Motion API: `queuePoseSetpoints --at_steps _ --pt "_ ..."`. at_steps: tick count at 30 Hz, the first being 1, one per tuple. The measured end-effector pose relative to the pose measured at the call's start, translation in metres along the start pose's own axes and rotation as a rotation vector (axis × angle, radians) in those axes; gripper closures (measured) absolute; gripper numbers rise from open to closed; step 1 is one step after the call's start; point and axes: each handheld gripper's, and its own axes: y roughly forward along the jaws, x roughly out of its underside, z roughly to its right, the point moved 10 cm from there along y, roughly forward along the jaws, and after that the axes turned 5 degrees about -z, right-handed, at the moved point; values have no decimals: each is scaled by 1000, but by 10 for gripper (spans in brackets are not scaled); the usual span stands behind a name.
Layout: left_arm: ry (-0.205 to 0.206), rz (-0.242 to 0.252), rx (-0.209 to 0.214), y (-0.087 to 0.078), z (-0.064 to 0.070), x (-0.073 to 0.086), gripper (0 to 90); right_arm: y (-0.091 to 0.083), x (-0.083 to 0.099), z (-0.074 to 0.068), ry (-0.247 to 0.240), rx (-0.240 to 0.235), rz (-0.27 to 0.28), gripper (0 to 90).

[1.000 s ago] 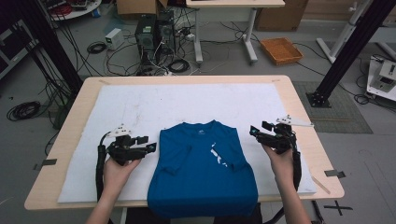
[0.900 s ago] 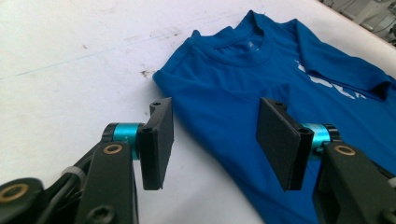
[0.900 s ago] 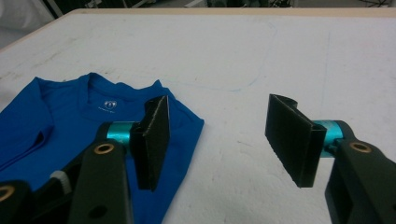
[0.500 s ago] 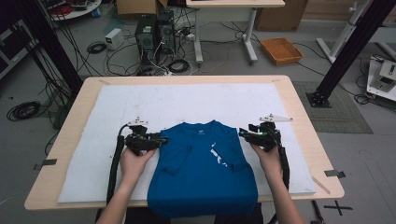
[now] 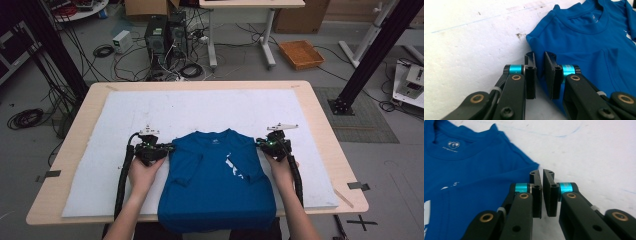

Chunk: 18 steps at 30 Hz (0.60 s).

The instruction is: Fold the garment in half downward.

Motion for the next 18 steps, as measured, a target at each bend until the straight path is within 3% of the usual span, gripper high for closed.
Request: queuePoseSetpoints --at_steps 2,5,6,7,11,13,14,18 --pt "-8 7 -11 -1 -2 -1 753 -2 1 2 -5 2 -1 848" --pt "-24 39 -6 -4 -4 -6 634 -5 -6 1 1 -24 40 710" --pt "-27 50 -3 -4 -5 -9 634 -5 -6 1 1 -24 40 710" --pt "-31 49 -3 -4 -6 -10 610 -5 -8 0 6 -21 42 652" --pt "-36 25 -7 4 -8 -17 561 2 -15 -2 15 -26 32 613" --pt "-35 8 -9 9 -9 -19 562 7 -15 -5 11 -38 15 643" --pt "-33 2 -11 11 -9 -18 574 10 -14 -6 -4 -42 2 700" --pt "0 -13 -47 14 -10 -15 722 14 -11 -4 -45 -9 -26 891"
